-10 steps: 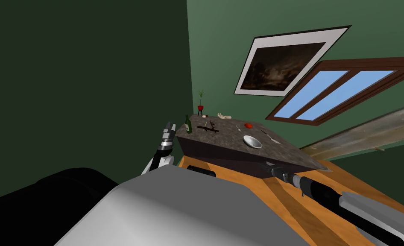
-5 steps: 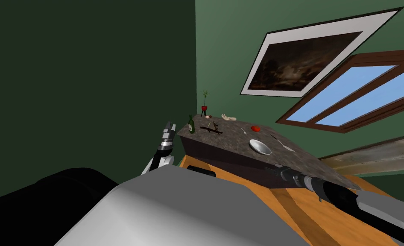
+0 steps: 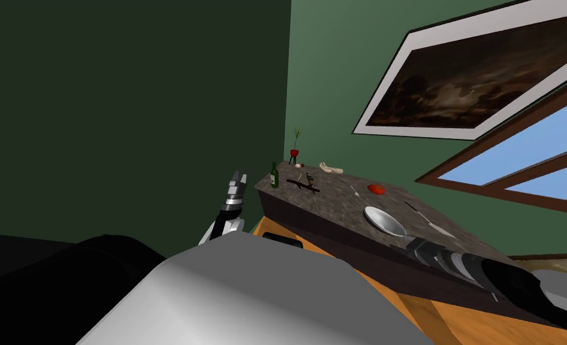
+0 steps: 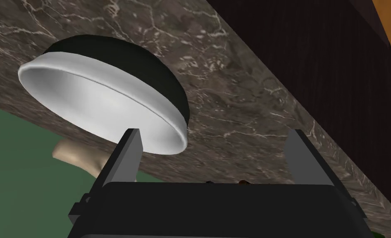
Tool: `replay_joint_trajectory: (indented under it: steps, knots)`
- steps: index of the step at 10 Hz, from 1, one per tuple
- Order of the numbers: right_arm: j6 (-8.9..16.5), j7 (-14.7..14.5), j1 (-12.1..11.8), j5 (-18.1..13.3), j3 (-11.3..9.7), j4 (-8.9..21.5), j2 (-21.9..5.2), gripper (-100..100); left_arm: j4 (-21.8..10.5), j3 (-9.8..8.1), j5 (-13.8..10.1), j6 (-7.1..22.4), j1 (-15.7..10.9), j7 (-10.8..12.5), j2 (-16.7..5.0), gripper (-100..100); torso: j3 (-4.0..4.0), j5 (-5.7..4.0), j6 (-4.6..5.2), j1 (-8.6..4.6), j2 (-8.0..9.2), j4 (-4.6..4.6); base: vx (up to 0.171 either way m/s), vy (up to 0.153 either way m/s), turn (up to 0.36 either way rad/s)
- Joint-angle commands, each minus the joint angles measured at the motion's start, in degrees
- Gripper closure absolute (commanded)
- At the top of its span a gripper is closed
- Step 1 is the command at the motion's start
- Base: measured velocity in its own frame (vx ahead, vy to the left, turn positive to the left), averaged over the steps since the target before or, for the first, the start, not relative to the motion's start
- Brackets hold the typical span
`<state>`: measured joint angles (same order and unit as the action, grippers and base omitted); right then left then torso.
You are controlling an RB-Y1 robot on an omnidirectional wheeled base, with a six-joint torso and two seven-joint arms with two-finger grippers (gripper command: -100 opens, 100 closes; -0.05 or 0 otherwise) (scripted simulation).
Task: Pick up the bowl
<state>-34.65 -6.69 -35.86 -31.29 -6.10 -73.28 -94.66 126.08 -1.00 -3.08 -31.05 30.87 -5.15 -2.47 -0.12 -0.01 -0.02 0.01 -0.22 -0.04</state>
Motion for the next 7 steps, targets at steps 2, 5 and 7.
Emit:
replay_joint_trajectory:
  steps: [2,5,7]
  knots:
    - [-0.7,-3.0,-1.1,-1.2,-1.5,2.0,-3.1,-100,0.0,0.0,0.0,0.0,0.0,0.0,0.0,0,-0.02,0.0,-0.01,-0.01,-0.03,-0.01,0.052,-0.017,0.294]
    - [-1.5,-5.8,-2.7,-2.1,-3.1,3.2,-4.8,-100,0.0,0.0,0.0,0.0,0.0,0.0,0.0,0,-0.02,-0.03,0.03,-0.06,-0.03,-0.01,0.045,-0.028,0.203]
    - [-1.9,-6.8,-3.6,-2.4,-4.2,3.3,-4.7,-100,0.0,-0.01,0.0,0.0,0.0,0.0,0.0,0,0.05,-0.02,0.09,-0.01,0.09,0.02,0.02,-0.016,0.089]
